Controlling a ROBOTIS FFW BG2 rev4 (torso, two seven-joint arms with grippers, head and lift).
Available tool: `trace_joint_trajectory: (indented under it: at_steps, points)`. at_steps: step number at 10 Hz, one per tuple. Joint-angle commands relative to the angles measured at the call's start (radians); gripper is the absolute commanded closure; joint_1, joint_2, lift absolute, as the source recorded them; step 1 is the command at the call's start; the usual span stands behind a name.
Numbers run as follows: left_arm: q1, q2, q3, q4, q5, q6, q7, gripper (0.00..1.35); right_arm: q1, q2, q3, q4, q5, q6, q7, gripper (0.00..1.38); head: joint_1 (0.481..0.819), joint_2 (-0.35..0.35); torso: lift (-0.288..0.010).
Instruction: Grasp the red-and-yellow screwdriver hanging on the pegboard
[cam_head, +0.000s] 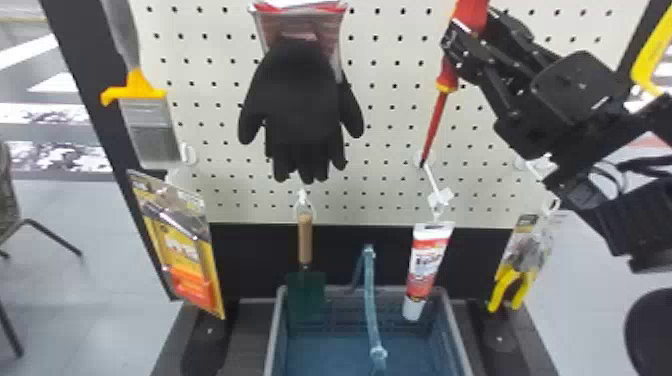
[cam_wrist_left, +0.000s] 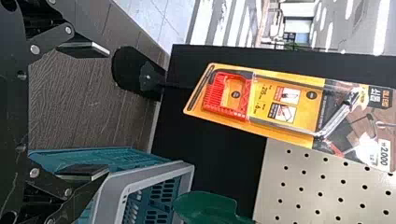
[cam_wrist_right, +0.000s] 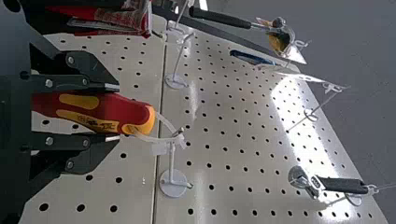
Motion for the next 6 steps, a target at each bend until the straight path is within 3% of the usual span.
trace_joint_trajectory:
  at_steps: [1, 6]
  points:
    - [-0.001, 0.0, 0.0, -0.002, 0.001, 0.001, 0.0, 0.4, 0.005, 0.0, -0.003, -0.003, 0.0, 0.0, -0.003, 1.28, 0.549, 0.0, -0.1]
    - [-0.001, 0.0, -0.002, -0.002, 0.001, 0.002, 0.0, 0.4, 0.005, 0.0, -0.003, 0.001, -0.004, 0.0, -0.005, 1.28, 0.549, 0.0, -0.1]
